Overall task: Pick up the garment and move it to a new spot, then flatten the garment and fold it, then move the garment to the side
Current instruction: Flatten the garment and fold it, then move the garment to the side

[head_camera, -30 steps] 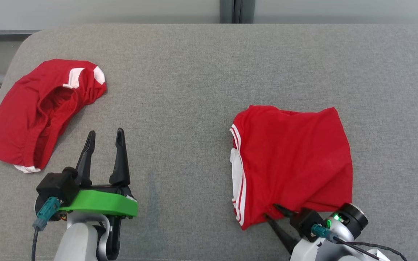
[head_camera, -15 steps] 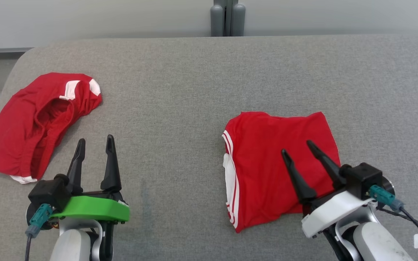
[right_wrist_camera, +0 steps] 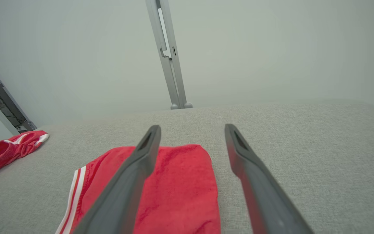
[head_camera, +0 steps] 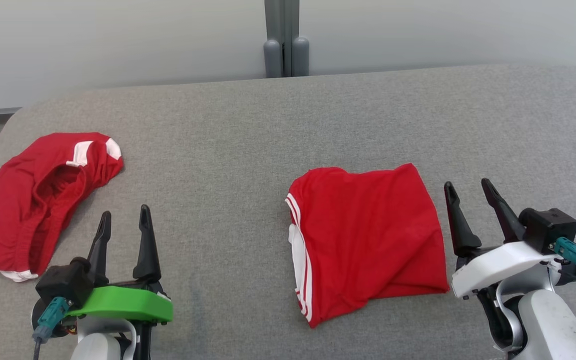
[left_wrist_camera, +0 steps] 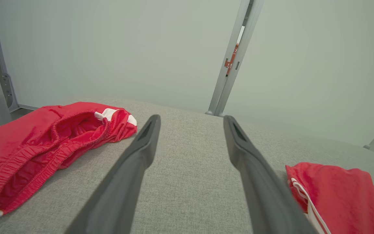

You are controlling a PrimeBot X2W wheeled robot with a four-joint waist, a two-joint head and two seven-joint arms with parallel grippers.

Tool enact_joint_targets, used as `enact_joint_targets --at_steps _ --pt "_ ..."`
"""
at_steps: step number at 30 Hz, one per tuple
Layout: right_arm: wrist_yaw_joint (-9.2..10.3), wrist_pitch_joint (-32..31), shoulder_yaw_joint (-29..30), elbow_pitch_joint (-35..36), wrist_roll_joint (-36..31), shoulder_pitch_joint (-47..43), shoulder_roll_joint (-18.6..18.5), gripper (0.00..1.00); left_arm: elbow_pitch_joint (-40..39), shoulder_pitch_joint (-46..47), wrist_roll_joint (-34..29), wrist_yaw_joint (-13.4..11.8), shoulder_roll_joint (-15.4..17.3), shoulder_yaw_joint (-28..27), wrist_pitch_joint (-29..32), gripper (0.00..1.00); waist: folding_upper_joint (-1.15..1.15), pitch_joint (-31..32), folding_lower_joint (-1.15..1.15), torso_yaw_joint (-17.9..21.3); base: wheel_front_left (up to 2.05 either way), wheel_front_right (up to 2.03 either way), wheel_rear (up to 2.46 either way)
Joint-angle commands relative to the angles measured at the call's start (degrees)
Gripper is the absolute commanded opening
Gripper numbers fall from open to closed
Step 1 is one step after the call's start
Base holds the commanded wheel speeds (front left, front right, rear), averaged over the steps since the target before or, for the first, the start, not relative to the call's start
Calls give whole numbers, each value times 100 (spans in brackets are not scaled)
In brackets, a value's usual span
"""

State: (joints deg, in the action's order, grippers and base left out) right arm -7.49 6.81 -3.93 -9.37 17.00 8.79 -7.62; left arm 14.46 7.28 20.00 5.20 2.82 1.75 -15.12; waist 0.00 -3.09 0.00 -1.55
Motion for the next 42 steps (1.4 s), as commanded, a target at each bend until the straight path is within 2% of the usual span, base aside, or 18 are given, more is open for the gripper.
enact_joint_targets --at_steps 1,9,26,30,35,37,42 --pt "0 43 -37 -117 15 81 -62 100 35 -88 -76 -2 17 -11 -1 100 0 99 0 97 0 0 0" --pt "0 149 -109 -606 183 157 -167 100 149 -145 -97 20 17 -52 -1 100 0 171 0 197 0 0 0" --pt "0 226 -75 -586 145 139 -206 100 109 -41 -31 30 17 -25 -1 100 0 -23 0 69 0 0 0" --pt "0 -131 -59 -759 109 241 -206 100 93 -25 -60 31 17 -38 -1 100 0 -102 0 68 0 0 0" --pt "0 -1354 6 -1300 140 532 -117 100 66 86 -38 55 16 14 -1 100 0 -291 0 37 0 0 0" --pt "0 -1653 40 -1453 174 664 -76 100 66 123 -4 54 16 68 0 100 0 -372 0 1 0 0 0" --pt "0 -1851 86 -1755 218 922 9 100 65 233 39 45 17 146 -1 100 0 -558 0 -130 0 0 0"
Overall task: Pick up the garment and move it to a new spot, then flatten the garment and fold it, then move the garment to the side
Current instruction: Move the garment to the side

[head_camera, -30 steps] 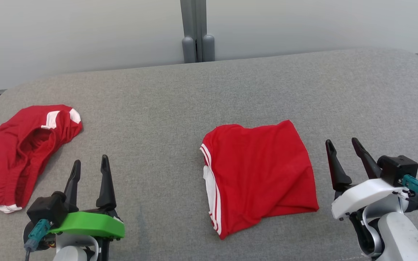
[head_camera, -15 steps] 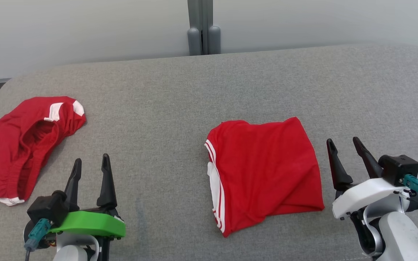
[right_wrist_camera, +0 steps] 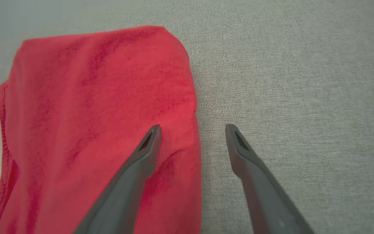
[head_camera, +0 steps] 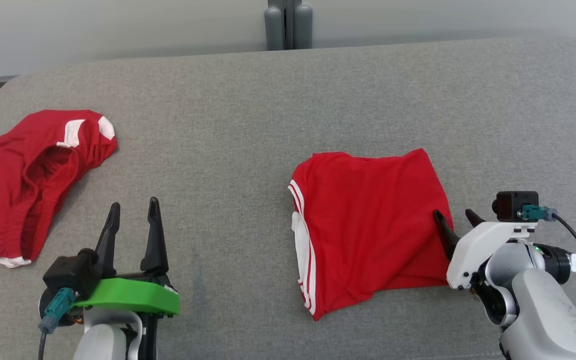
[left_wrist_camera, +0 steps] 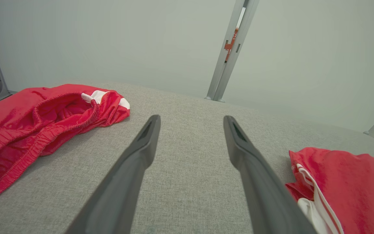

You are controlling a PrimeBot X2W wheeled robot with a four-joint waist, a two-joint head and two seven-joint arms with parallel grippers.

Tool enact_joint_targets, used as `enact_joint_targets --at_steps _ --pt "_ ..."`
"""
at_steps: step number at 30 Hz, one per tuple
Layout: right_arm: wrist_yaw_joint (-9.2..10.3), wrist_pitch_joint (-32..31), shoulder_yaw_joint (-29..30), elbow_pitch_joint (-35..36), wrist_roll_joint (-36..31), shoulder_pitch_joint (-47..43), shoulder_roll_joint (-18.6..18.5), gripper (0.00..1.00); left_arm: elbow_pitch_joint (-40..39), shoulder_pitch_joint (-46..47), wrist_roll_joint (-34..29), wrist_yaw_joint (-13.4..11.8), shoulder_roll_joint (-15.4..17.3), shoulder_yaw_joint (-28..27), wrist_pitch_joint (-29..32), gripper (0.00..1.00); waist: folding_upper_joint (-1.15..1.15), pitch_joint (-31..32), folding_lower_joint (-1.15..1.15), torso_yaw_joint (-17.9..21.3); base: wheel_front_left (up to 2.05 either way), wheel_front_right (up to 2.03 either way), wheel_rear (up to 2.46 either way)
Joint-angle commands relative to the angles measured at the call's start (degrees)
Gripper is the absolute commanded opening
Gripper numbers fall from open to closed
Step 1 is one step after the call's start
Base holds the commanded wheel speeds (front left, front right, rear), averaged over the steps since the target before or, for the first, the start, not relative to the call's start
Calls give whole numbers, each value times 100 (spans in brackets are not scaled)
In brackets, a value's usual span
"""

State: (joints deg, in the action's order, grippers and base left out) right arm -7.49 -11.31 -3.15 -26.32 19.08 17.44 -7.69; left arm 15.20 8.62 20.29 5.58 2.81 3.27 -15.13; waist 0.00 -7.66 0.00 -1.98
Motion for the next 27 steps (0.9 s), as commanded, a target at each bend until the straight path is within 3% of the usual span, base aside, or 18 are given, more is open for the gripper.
enact_joint_targets --at_steps 1,6,7,8,9,17,27 --pt "0 -129 0 -154 -15 80 26 100 -15 110 10 3 18 6 0 100 0 -133 0 -109 0 0 0" --pt "-1 -653 -245 -697 88 297 78 100 -10 208 1 23 17 40 0 100 0 -293 0 -209 0 0 0" --pt "-4 -826 -466 -827 165 325 29 60 -17 211 -2 24 17 53 1 100 0 -318 0 -224 0 0 0" --pt "-3 -862 -577 -852 170 364 -58 5 -21 221 -6 20 18 55 1 100 0 -332 0 -228 0 0 0" --pt "-2 -895 -642 -868 167 393 -136 0 -26 231 -11 13 18 57 0 100 0 -343 0 -227 0 0 0" --pt "7 -845 -975 -553 -40 1116 -923 0 -174 324 -127 20 17 -9 1 100 0 -523 0 34 0 0 0" --pt "4 -735 -1026 -670 -89 2338 -1638 0 -620 742 -466 100 19 -159 1 100 0 -1389 0 915 0 0 0"
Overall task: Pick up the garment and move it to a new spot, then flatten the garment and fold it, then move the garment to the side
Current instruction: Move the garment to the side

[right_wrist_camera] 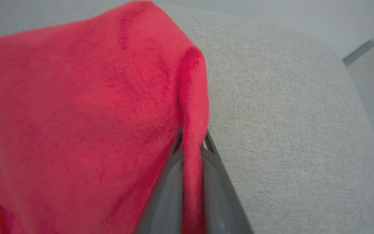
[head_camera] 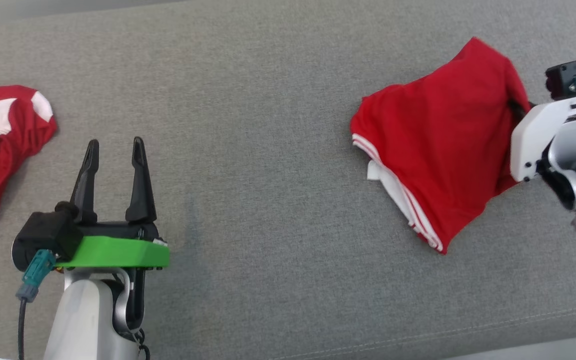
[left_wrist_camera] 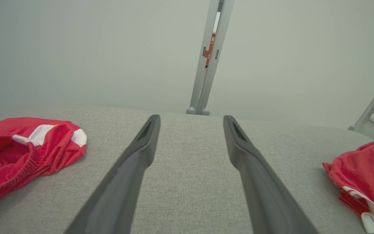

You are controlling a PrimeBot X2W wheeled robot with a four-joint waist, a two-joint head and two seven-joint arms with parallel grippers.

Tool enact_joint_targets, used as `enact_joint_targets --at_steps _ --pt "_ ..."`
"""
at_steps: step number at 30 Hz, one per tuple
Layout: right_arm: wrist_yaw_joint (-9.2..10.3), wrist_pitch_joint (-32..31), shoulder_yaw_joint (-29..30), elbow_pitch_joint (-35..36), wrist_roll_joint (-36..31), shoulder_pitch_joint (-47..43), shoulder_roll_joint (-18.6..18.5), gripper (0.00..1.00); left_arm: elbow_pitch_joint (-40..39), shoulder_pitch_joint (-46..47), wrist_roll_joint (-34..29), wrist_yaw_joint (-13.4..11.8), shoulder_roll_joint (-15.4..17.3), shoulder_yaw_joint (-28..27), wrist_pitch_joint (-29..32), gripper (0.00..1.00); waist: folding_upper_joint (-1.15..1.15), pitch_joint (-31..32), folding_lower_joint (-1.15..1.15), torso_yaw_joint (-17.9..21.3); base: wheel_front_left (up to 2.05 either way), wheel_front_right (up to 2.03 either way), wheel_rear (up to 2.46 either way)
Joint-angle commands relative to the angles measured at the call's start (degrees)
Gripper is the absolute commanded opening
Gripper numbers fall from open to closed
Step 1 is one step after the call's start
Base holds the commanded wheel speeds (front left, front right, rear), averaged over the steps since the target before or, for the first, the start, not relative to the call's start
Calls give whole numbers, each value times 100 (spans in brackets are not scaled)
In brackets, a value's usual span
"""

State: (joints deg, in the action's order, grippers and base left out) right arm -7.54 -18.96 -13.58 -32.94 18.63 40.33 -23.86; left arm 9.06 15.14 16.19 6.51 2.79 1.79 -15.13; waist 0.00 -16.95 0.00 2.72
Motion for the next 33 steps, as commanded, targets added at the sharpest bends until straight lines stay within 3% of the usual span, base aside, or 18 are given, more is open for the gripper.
enact_joint_targets --at_steps 1,8,20,21,22,26,30,33 --pt "10 92 97 -69 -78 155 -120 0 -78 165 -167 20 31 -23 0 100 0 -594 0 543 0 0 0" --pt "9 679 851 -667 -356 675 -532 0 -539 554 -407 79 130 -45 0 100 0 -1257 0 950 0 0 0" --pt "9 1551 1498 -1596 -1228 1448 -1069 0 -1079 720 -409 100 376 42 0 100 0 -1990 0 933 0 0 0" --pt "9 1606 1527 -1662 -1329 1477 -1100 29 -1093 728 -406 100 380 52 1 100 0 -2008 0 906 0 0 0" --pt "9 1668 1602 -1755 -1456 1523 -1144 100 -1095 739 -389 100 374 62 0 100 0 -2017 0 872 0 0 0" --pt "9 1821 1991 -2057 -1856 1609 -1174 100 -1046 734 -377 98 324 84 0 100 0 -1890 0 716 0 0 0" --pt "10 2564 2334 -1917 -1560 1484 -1002 100 -886 531 -356 80 226 -29 0 100 0 -1476 0 564 0 0 0" --pt "10 2884 2258 -1725 -1384 1251 -820 100 -769 377 -290 56 146 -147 0 100 0 -1103 0 480 0 0 0"
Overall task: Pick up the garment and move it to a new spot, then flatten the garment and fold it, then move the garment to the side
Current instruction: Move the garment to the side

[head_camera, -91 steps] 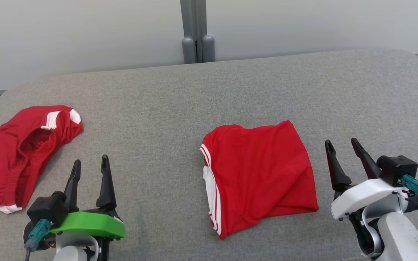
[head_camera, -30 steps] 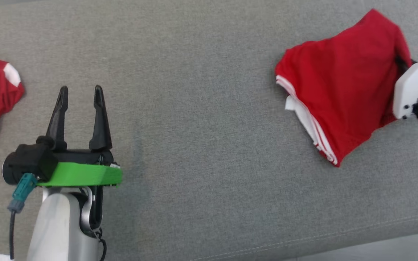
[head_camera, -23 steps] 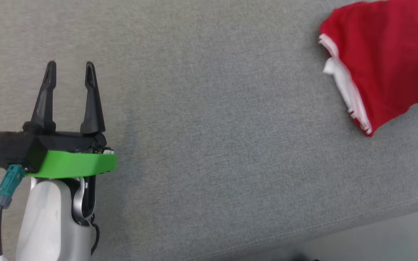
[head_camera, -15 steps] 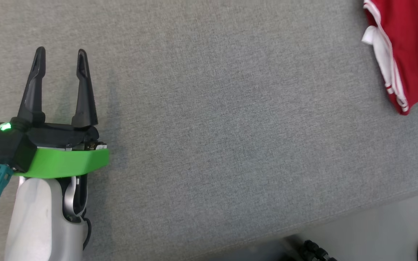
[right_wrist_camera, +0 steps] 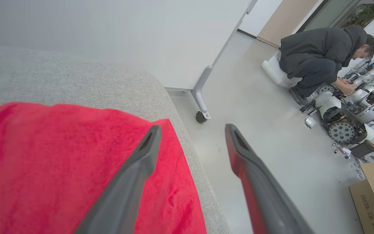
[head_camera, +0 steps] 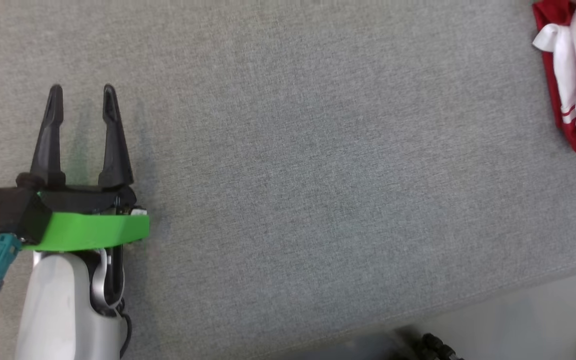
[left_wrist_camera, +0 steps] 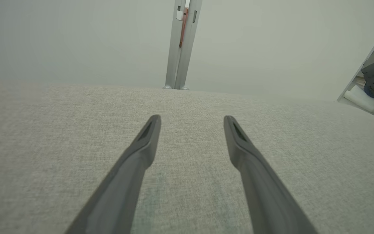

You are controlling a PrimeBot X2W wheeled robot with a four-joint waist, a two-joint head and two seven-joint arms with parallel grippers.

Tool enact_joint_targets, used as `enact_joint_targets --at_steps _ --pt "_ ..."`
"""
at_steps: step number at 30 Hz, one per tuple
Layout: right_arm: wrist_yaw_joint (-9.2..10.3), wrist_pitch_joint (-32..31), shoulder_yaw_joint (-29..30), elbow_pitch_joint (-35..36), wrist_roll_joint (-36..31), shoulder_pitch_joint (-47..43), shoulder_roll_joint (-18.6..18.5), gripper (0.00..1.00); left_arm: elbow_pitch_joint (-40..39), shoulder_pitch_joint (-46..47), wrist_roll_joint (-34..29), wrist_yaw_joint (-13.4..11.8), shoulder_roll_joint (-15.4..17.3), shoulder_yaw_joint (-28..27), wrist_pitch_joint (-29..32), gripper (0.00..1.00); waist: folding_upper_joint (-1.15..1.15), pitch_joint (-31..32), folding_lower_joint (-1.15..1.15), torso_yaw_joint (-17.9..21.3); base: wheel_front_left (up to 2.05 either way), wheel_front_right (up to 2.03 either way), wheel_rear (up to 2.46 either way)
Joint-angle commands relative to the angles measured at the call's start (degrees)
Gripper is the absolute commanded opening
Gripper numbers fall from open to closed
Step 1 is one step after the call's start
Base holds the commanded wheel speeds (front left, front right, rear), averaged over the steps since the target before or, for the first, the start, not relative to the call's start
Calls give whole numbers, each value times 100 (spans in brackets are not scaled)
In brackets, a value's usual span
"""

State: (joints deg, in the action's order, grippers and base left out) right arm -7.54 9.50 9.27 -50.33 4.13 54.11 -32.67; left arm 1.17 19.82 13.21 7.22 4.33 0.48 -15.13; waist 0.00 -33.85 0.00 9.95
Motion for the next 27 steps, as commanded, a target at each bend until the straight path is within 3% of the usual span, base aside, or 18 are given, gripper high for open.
enact_joint_targets --at_steps 1,14,20,27 --pt "10 127 -81 130 163 -228 129 100 78 -161 39 -21 -36 -57 1 100 0 747 0 -282 0 0 0" --pt "9 354 -772 2166 1370 -2383 837 100 894 -792 279 -31 -137 -253 1 100 0 2255 0 -864 0 0 0" --pt "9 303 -920 2771 1443 -3315 1379 100 1232 -987 318 -26 -140 -212 1 100 0 2769 0 -1073 0 0 0" --pt "9 218 -1396 3091 1087 -3830 1909 100 1517 -1241 419 -115 -138 -152 0 100 0 3106 0 -1032 0 0 0"
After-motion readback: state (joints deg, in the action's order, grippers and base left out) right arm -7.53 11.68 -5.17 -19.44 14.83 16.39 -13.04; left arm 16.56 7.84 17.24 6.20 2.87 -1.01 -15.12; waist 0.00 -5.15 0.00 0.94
